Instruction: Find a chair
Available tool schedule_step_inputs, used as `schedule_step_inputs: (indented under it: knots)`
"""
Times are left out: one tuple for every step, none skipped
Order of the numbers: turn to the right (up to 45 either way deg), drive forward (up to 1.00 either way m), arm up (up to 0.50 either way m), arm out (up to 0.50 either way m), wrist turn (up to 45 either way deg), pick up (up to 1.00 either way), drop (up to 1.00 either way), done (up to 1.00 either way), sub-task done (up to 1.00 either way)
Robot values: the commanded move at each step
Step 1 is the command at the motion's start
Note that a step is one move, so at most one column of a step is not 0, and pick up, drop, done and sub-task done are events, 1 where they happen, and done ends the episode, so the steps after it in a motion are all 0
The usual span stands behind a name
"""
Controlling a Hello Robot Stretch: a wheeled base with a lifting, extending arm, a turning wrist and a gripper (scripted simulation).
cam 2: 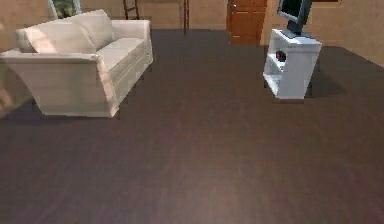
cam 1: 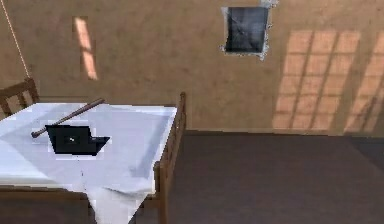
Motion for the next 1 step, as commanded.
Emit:
schedule_step_inputs:
  knots:
    - [-45.0, 0.00, 0.00, 0.00, 0.0, 0.00, 0.00, 0.00, 0.00]
